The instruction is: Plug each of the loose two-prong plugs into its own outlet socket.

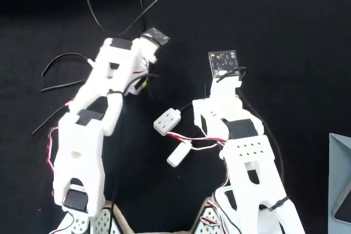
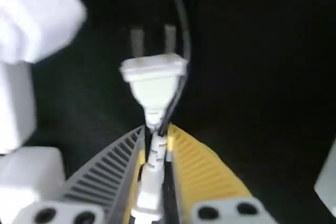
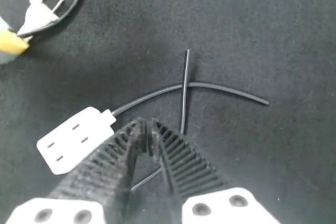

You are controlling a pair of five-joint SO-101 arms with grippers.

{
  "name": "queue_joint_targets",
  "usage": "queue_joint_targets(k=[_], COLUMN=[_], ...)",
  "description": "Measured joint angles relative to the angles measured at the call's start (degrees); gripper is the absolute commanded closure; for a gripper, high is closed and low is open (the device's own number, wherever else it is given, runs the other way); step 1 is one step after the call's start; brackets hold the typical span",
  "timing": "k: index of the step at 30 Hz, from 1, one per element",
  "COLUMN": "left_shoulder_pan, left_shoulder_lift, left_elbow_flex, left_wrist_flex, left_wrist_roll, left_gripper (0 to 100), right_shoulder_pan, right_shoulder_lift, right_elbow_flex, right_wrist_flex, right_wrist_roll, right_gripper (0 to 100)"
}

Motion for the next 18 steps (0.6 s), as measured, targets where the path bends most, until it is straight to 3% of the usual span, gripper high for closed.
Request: queue_joint_targets(k=[6,13,18], left_shoulder_pan=[5.2,7.0,8.0], left_shoulder_lift=[0.0,-0.5,-4.0], left_elbow_flex=[-0.1,0.2,0.4], left_wrist_flex=[5.0,6.2,11.3], left_wrist_roll=[0.4,8.6,14.1], left_gripper=[97,96,78], right_shoulder_pan=[0.0,0.0,0.0], right_shoulder_lift=[0.0,0.0,0.0], right_elbow_flex=[0.0,0.0,0.0], right_wrist_flex=[0.0,0.0,0.0], right_wrist_roll=[0.0,0.0,0.0], right_gripper=[98.5,98.5,98.5])
